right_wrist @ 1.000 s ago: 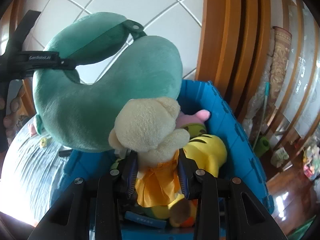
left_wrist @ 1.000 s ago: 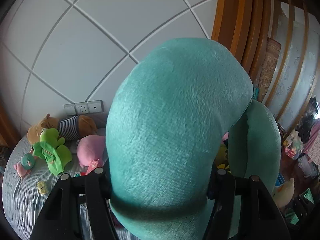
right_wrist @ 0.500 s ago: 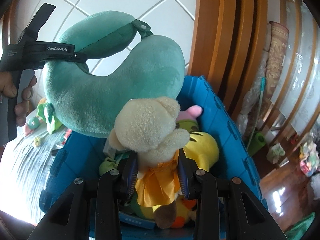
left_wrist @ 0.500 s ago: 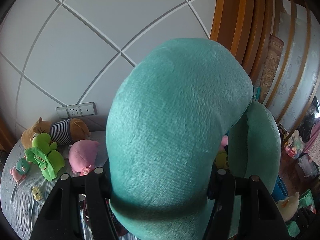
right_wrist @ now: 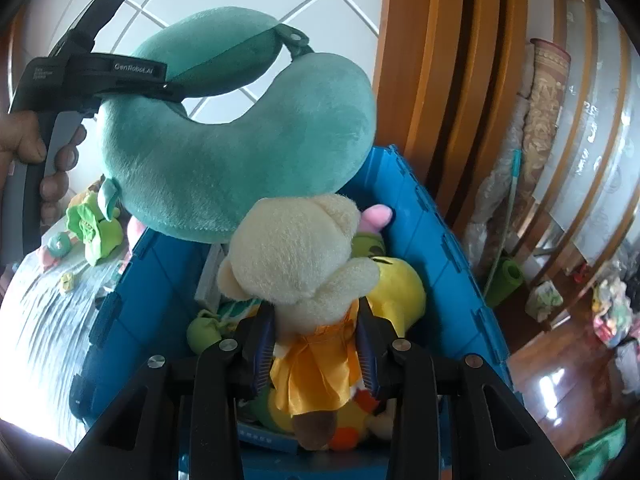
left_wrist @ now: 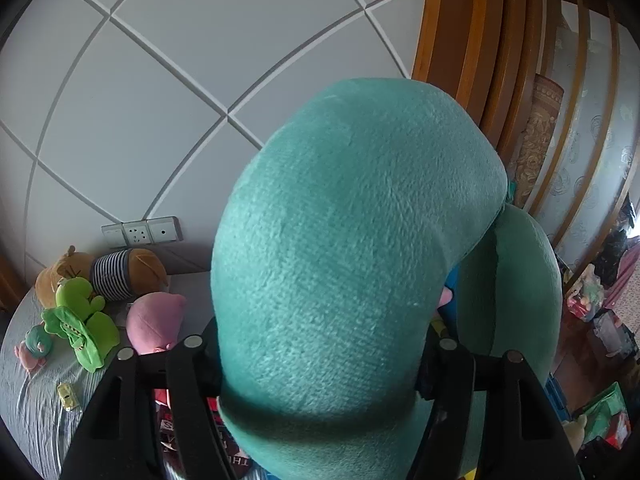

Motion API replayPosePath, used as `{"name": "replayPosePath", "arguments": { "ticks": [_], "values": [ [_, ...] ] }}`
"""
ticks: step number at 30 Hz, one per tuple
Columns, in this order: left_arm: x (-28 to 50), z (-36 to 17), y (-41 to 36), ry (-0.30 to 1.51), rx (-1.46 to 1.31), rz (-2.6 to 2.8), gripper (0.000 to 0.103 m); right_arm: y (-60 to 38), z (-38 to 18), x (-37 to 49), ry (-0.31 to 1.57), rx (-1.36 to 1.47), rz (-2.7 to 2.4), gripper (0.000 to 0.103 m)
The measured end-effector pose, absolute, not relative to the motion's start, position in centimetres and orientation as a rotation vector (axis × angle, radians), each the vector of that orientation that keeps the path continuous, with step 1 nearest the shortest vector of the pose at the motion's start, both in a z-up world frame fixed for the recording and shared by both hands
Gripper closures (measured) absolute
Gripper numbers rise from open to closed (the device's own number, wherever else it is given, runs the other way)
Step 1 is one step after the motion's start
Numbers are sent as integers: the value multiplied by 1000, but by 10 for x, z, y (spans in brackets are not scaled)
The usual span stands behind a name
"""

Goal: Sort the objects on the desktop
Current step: 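Carry the teal neck pillow and cream duck over the blue crate, then open both tools to drop the pillow and duck into the crate, then grasp the yellow snack pouch with the left tool while the right tool reaches the maroon towel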

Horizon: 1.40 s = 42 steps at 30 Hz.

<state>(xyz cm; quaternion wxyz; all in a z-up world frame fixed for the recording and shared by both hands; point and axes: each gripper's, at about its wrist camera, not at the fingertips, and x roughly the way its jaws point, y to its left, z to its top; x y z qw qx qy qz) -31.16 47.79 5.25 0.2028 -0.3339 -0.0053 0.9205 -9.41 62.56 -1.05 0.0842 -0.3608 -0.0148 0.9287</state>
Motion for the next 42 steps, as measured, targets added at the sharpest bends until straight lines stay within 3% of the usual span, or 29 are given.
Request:
{"name": "replayPosePath", "arguments": {
  "ticks": [1,3,5,6,26,36,42],
  "values": [
    [-312,53,481,-8,-933,2559,23,626,-11,-94,-53,-1078,2766,59],
    [-312,52,488,18,-941,2536,16,625,-14,-94,-76,-1082,2753,27],
    [-309,50,492,31,-935,2526,4,625,-15,-94,-90,-1080,2746,8],
    [-307,51,493,28,-917,2527,0,625,-15,-93,-91,-1075,2745,8],
    [-296,59,436,-50,-860,2577,0,617,-11,-87,-105,-1058,2750,8],
    [-292,1,344,-51,-988,2657,0,580,-9,-95,-113,-1042,2817,7],
    [-293,-50,251,-79,-1104,2715,0,521,-10,-113,-171,-1061,2894,6]
  ]
}}
